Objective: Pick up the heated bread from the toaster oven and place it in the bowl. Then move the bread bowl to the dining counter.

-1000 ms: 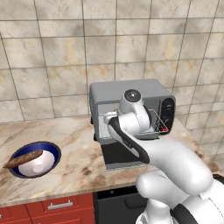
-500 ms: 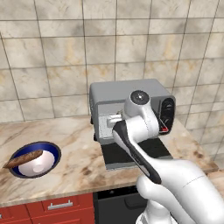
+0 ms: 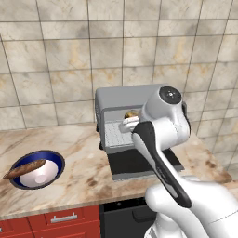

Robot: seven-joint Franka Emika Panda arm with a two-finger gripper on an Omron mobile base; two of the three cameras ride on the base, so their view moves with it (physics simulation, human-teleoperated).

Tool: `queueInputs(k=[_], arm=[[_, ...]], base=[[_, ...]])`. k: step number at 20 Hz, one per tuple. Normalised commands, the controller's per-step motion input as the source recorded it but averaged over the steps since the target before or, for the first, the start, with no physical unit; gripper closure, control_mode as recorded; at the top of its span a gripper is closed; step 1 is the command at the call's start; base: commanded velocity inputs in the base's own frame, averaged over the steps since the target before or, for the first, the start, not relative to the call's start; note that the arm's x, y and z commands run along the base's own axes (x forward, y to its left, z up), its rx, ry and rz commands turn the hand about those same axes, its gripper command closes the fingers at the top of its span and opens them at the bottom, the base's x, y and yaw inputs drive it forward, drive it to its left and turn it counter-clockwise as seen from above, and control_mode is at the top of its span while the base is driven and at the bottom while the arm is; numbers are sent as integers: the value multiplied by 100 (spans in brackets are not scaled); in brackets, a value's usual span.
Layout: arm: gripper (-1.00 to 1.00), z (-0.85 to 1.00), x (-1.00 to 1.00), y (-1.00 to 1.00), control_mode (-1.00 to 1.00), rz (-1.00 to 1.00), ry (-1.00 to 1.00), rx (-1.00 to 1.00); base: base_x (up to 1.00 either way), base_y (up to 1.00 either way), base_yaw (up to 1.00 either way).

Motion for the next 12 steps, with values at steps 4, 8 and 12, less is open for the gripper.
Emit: queueInputs(k=[4,8,12], arm=[[100,27,-68,39,-100,23,4,0],[100,1,-78,69,-100,24,4,0],[100,0,-64,98,-100,24,0,0]], base=[[0,0,0],[0,0,0],[0,0,0]])
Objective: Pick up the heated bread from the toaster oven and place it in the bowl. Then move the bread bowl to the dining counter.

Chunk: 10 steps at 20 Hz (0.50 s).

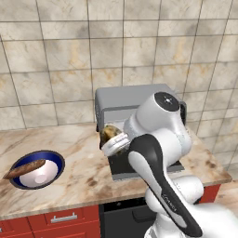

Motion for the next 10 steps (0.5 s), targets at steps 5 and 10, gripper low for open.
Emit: queueInputs(k=[5,10], arm=[[100,-1,-12,100,-100,18,0,0],[100,-18,18,100,-100,14,1,-3]], base=[[0,0,0],[0,0,0]])
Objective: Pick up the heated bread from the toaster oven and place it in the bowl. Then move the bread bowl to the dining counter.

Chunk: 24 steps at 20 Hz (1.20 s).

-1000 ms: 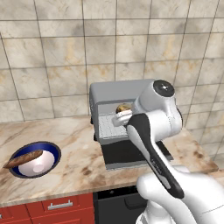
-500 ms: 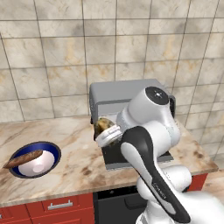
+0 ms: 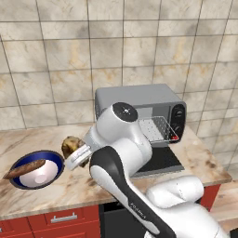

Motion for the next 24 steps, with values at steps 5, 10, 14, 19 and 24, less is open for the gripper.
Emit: queueInputs(k=[5,10,14,19,24], arm=[[100,-35,60,100,-100,10,12,-11],[100,-40,40,95,-100,4,4,-14],[100,-18,16,36,-100,1,1,-5],[100,-60,14,12,-100,0,-4,-5],[100,-50,30,11,-100,0,0,-3]], base=[[0,0,0],[0,0,0],[0,0,0],[0,0,0],[0,0,0]])
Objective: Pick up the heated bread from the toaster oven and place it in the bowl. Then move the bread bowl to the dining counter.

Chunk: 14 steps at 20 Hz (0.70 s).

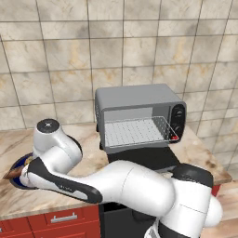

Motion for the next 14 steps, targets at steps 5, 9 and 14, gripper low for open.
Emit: queueInputs(k=[5,9,14], arm=[[100,-23,29,21,-100,0,0,0],[100,-18,31,25,-100,0,0,0],[100,-15,28,22,-100,0,0,0]], base=[[0,0,0],[0,0,0],[0,0,0]])
